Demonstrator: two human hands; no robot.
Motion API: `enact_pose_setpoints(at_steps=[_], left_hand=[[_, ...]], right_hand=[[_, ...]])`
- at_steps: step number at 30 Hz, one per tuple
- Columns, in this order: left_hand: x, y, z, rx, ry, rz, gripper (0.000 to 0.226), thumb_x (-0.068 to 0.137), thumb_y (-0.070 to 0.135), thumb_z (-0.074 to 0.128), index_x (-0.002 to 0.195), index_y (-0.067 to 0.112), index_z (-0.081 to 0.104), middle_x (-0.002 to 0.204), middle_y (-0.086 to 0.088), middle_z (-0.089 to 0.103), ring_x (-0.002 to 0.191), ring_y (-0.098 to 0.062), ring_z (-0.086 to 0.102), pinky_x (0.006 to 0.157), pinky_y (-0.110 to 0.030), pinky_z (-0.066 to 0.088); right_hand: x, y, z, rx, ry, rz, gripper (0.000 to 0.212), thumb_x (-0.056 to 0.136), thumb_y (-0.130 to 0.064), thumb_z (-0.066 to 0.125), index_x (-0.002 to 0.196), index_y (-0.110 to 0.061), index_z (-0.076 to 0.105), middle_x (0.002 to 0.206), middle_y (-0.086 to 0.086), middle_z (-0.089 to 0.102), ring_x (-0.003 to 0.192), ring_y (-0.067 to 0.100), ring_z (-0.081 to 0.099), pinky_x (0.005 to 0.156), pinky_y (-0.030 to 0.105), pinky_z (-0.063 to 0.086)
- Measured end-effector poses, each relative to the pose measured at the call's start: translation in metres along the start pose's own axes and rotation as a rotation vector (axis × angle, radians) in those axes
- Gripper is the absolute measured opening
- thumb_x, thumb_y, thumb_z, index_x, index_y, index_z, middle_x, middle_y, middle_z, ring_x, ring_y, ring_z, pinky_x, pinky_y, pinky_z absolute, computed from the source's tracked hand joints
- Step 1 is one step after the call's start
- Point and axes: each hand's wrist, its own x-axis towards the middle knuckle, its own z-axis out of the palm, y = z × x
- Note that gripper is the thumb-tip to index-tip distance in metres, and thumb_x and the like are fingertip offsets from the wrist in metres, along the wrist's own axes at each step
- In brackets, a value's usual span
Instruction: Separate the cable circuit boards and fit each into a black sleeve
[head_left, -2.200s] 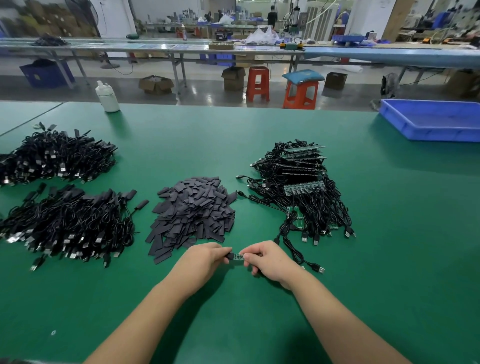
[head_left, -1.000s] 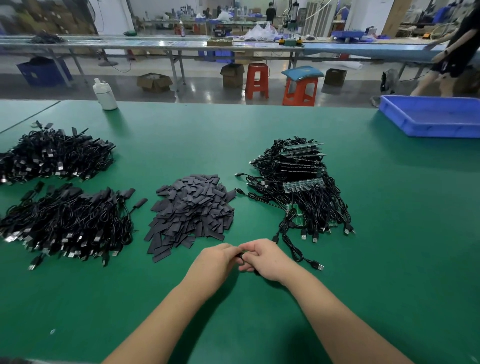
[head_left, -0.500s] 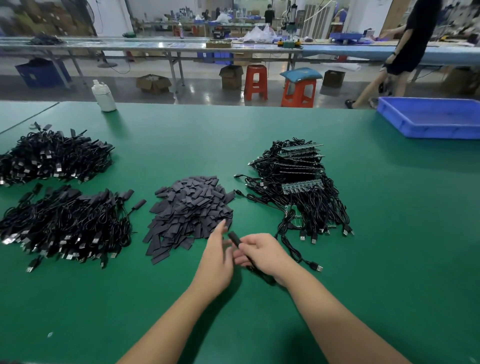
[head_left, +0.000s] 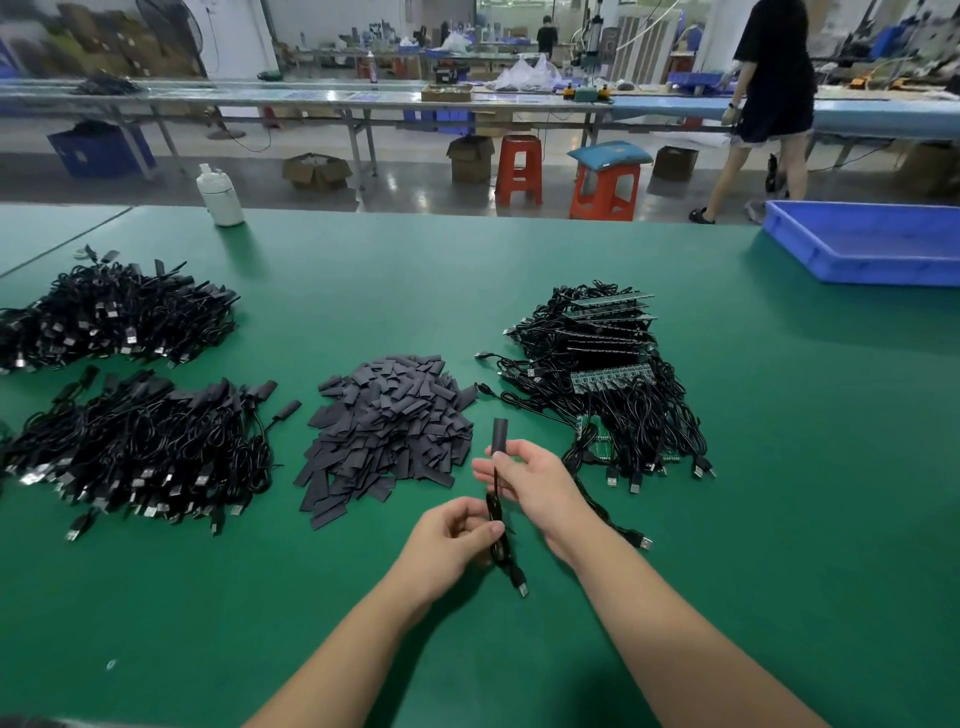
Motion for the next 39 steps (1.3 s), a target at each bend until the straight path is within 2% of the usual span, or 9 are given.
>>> enact_pose_setpoints(at_steps=[5,8,12,16,22,26,30,34,39], left_hand=[[0.004,0.019,-0.053,0.287,0.234,0.045,0.006,0.090,0.017,0.070,0.096,0.016,0.069,0.089,-0.010,0.073,0.078,-0.017,0.066,0.084,-0.042,0.055],[0.011,0.030,-0.118,0.639,0.531,0.059,0.019,0.089,0.029,0.070,0.106,0.019,0.067,0.089,0.004,0.068,0.079,-0.014,0.064,0.072,-0.030,0.054],[0.015,0.033,-0.208,0.910,0.797,-0.017,0.040,0.092,0.026,0.066,0.128,0.010,0.057,0.085,0.001,0.064,0.063,-0.010,0.060,0.052,-0.024,0.048],[0.015,0.019,-0.255,1.108,0.778,-0.262,0.064,0.093,0.035,0.064,0.144,0.007,0.039,0.107,-0.019,0.064,0.092,-0.037,0.063,0.076,-0.047,0.056],[0.016,0.003,-0.237,1.314,0.877,-0.171,0.061,0.086,0.032,0.071,0.137,0.007,0.049,0.120,-0.023,0.054,0.106,-0.041,0.053,0.081,-0.050,0.051],[0.022,0.000,-0.210,1.309,0.842,0.000,0.055,0.086,0.023,0.071,0.134,0.004,0.052,0.111,-0.022,0.055,0.085,-0.033,0.056,0.068,-0.044,0.054],[0.029,-0.001,-0.170,1.262,0.701,0.070,0.027,0.095,0.027,0.057,0.117,0.012,0.061,0.104,-0.006,0.058,0.066,-0.016,0.057,0.059,-0.033,0.055],[0.032,-0.005,-0.140,1.318,0.579,0.074,0.019,0.095,0.040,0.053,0.094,0.022,0.050,0.083,0.006,0.052,0.066,-0.015,0.055,0.054,-0.030,0.048],[0.031,-0.016,-0.131,1.279,0.489,0.039,0.030,0.092,0.040,0.062,0.112,0.020,0.054,0.103,0.001,0.051,0.091,-0.021,0.057,0.073,-0.034,0.051]], right_hand=[[0.003,0.014,-0.027,-1.085,0.245,-0.262,0.039,0.099,-0.048,0.047,0.130,-0.026,0.057,0.136,-0.004,0.056,0.126,0.016,0.046,0.107,0.036,0.038],[0.003,0.029,-0.050,-1.254,0.282,-0.169,0.045,0.097,-0.054,0.046,0.134,-0.031,0.055,0.150,0.006,0.040,0.138,0.024,0.033,0.114,0.041,0.029],[-0.004,0.043,-0.067,-1.313,0.137,-0.031,0.053,0.093,-0.064,0.044,0.136,-0.035,0.052,0.149,0.003,0.042,0.137,0.025,0.034,0.112,0.042,0.028],[-0.007,0.038,-0.071,-1.276,0.204,-0.067,0.040,0.096,-0.058,0.043,0.109,-0.030,0.067,0.116,-0.007,0.066,0.115,0.019,0.053,0.102,0.040,0.037],[-0.008,0.035,-0.077,-1.327,0.314,-0.021,0.029,0.093,-0.052,0.056,0.084,-0.025,0.054,0.070,-0.010,0.060,0.078,0.015,0.061,0.095,0.036,0.042],[-0.006,0.041,-0.079,-1.336,0.325,0.036,0.045,0.087,-0.062,0.059,0.104,-0.022,0.045,0.070,-0.011,0.054,0.073,0.017,0.059,0.075,0.033,0.044],[0.000,0.041,-0.075,-1.148,0.354,0.079,0.070,0.086,-0.068,0.056,0.136,-0.021,0.044,0.109,-0.001,0.065,0.099,0.019,0.061,0.064,0.029,0.047],[0.008,0.041,-0.066,-1.074,0.332,0.132,0.045,0.094,-0.044,0.060,0.131,-0.021,0.051,0.109,-0.003,0.064,0.097,0.017,0.061,0.073,0.031,0.052],[0.012,0.039,-0.063,-0.739,0.377,0.184,0.021,0.091,-0.019,0.057,0.111,-0.024,0.056,0.089,-0.008,0.062,0.078,0.012,0.060,0.062,0.028,0.046]])
